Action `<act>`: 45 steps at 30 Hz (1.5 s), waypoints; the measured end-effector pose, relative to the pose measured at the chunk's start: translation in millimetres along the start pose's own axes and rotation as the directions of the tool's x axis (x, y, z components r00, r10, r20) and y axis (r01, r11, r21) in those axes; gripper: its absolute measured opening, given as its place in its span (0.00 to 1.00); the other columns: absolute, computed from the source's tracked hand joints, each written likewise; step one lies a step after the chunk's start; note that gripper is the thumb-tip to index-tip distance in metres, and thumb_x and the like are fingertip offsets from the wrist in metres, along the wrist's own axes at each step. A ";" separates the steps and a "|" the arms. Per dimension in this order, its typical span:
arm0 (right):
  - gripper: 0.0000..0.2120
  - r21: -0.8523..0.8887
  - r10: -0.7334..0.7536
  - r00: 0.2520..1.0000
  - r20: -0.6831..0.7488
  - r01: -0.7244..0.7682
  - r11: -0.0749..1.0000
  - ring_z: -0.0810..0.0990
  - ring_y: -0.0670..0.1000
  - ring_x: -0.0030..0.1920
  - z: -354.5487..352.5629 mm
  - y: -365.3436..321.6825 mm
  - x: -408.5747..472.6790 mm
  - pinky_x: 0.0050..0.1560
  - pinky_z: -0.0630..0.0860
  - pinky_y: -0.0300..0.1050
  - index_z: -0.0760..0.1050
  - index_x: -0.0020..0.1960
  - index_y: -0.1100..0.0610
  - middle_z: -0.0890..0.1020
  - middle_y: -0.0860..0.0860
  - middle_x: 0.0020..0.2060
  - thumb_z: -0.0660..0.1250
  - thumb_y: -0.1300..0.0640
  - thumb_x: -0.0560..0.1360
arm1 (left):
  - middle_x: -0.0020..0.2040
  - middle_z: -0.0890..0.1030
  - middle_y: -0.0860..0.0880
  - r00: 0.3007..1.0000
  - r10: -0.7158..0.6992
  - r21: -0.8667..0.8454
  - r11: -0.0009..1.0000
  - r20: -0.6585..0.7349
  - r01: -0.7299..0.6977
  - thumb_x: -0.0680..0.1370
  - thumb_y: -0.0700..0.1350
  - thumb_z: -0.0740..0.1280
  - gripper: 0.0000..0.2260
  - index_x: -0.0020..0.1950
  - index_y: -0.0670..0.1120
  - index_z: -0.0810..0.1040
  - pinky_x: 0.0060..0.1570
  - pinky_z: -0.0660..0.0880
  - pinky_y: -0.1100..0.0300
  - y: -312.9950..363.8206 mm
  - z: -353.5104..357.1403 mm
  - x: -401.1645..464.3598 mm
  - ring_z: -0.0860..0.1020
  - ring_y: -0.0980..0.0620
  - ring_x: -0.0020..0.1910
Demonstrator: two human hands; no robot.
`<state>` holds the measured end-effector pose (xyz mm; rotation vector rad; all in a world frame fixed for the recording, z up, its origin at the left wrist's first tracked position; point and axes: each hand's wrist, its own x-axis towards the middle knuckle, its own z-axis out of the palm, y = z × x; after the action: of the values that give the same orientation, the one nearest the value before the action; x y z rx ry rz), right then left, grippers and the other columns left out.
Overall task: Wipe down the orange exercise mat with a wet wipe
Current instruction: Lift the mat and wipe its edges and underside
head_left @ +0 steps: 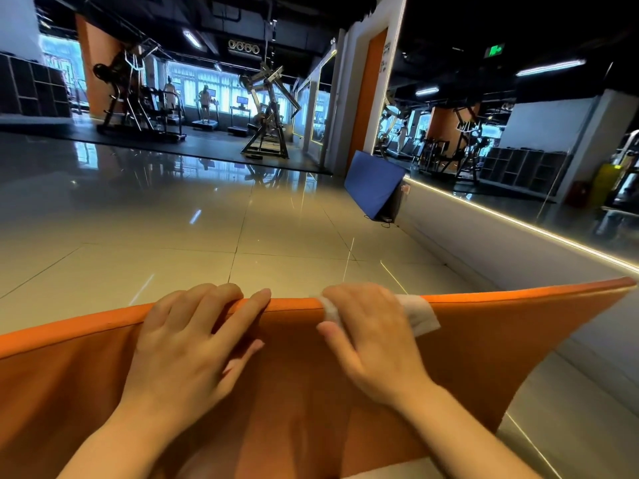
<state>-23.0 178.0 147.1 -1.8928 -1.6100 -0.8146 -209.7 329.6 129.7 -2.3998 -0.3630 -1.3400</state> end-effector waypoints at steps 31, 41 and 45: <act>0.33 -0.170 0.359 0.933 -0.020 -0.357 0.919 0.74 0.55 0.54 -27.9 101.1 -31.0 0.69 0.57 0.53 0.76 0.52 0.53 0.77 0.49 0.48 0.41 0.33 0.80 | 0.56 0.78 0.42 0.983 -0.020 -0.070 0.997 0.182 0.033 0.51 0.38 0.80 0.47 0.69 0.47 0.71 0.57 0.64 0.47 2.0 -8.5 2.0 0.70 0.41 0.55; 0.42 0.016 0.361 0.931 0.050 -0.362 0.932 0.62 0.47 0.60 6.7 -19.1 1.8 0.74 0.50 0.53 0.69 0.59 0.51 0.65 0.44 0.53 0.39 0.20 0.68 | 0.54 0.79 0.42 0.986 -0.095 -0.074 0.992 0.138 0.106 0.51 0.37 0.80 0.44 0.67 0.46 0.75 0.54 0.64 0.48 5.9 -6.6 2.7 0.71 0.41 0.54; 0.42 -0.005 0.244 0.965 0.097 -0.245 0.970 0.63 0.46 0.64 5.8 -32.0 9.4 0.74 0.38 0.44 0.68 0.63 0.49 0.70 0.44 0.58 0.33 0.23 0.70 | 0.60 0.75 0.44 0.991 -0.028 -0.111 0.993 0.132 0.043 0.63 0.41 0.72 0.38 0.73 0.47 0.68 0.59 0.64 0.49 4.9 -16.1 -4.2 0.71 0.42 0.58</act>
<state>-52.9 193.5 150.2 -2.1025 -1.3936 -0.6200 -222.2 318.0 132.9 -2.5944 -0.3757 -1.2532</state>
